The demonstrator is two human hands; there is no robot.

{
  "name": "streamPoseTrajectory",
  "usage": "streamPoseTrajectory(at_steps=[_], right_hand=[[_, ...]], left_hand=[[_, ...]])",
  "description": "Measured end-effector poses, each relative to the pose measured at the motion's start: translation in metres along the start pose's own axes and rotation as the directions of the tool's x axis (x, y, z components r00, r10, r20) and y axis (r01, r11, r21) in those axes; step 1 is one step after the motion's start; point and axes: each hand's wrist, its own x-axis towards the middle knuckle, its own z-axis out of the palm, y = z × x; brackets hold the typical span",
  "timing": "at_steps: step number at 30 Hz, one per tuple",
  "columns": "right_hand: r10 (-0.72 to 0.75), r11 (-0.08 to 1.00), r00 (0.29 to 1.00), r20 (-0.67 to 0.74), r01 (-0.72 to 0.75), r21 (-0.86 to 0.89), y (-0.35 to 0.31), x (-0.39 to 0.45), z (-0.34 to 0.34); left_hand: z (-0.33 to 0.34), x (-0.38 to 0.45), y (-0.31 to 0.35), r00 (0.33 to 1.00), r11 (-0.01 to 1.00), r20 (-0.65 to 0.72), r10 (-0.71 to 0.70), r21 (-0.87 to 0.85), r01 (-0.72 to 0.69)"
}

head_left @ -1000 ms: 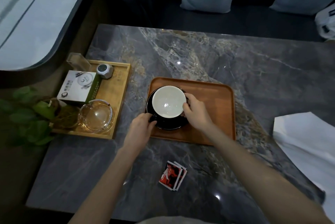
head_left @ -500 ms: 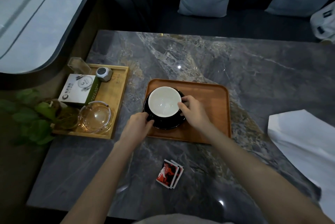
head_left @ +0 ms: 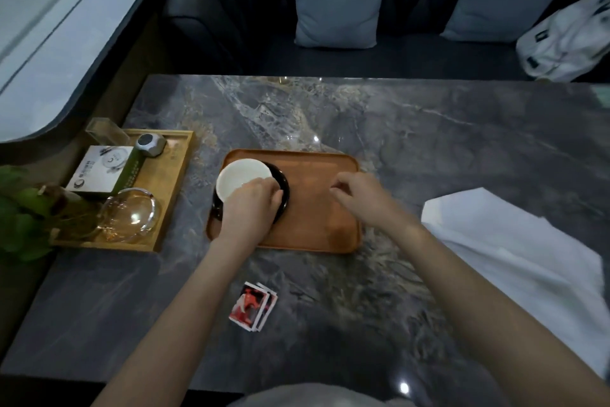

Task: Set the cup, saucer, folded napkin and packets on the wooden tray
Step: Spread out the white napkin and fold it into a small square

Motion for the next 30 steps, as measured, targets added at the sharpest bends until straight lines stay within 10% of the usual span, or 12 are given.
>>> streamPoseTrajectory(at_steps=[16, 24, 30], right_hand=[[0.263, 0.964, 0.944, -0.197, -0.263, 0.028, 0.194, -0.149, -0.069], [0.183, 0.974, 0.978, -0.098, -0.193, -0.115, 0.232, -0.166, -0.054], [0.203, 0.977, 0.965, -0.168, -0.187, 0.105, 0.232, -0.162, -0.062]], left_hand=[[0.156, -0.068, 0.203, 0.925, 0.912, 0.060, 0.376, -0.199, -0.358], [0.199, -0.086, 0.237, 0.947, 0.932, 0.314, 0.071, -0.359, 0.049], [0.193, -0.067, 0.237, 0.917, 0.612, 0.364, -0.164, -0.691, 0.384]])
